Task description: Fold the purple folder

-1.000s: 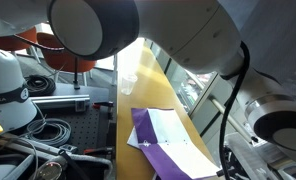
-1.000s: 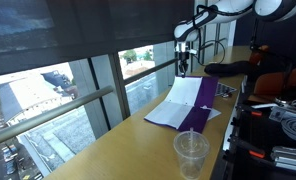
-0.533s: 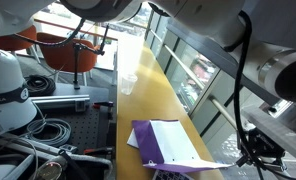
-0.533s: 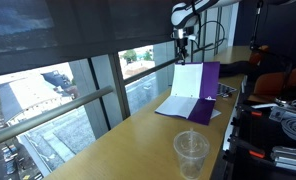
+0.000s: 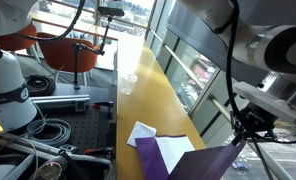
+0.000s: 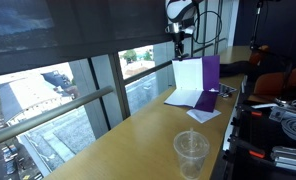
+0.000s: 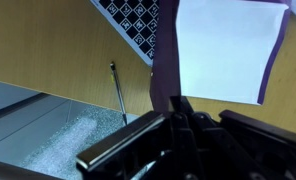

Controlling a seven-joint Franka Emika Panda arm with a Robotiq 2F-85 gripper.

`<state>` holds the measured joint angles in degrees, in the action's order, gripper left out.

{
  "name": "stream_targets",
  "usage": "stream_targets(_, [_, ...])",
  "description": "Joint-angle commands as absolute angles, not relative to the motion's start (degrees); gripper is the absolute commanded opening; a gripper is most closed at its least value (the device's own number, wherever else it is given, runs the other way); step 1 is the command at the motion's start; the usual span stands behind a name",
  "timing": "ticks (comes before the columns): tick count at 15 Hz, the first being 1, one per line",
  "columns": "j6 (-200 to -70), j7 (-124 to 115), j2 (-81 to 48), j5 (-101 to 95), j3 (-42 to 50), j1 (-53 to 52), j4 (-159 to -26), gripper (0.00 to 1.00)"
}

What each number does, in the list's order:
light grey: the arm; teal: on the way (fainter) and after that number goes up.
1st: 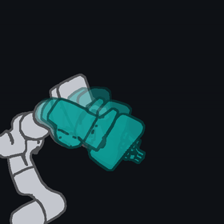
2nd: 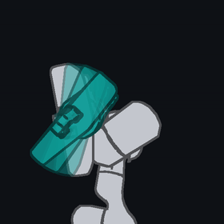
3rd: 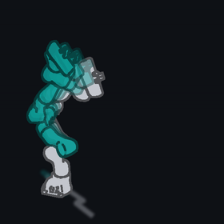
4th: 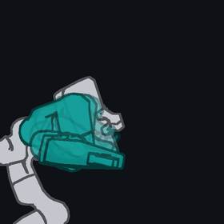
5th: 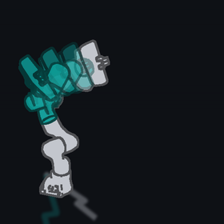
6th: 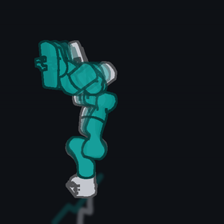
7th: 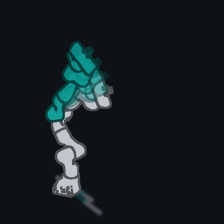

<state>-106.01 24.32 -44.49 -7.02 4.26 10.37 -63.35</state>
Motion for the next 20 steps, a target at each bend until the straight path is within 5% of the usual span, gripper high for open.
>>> stream_targets(1, [-108.86, 22.64, -39.80, -9.41, 4.14, 8.74, -72.23, 0.00])
stream_targets(3, [-110.08, 21.97, -38.49, -9.40, 3.81, 7.94, -75.36, 0.00])
stream_targets(4, [-110.58, 21.76, -37.90, -9.36, 3.65, 7.52, -76.77, 0.08])
stream_targets(5, [-111.25, 21.30, -37.37, -9.35, 3.50, 7.07, -78.28, 0.27])
stream_targets(15, [-116.05, 16.27, -28.82, -4.62, -1.29, 4.46, -88.75, 0.98])
stream_targets(20, [-128.09, 6.94, -16.49, -0.39, 0.42, 4.54, -103.94, 1.00])
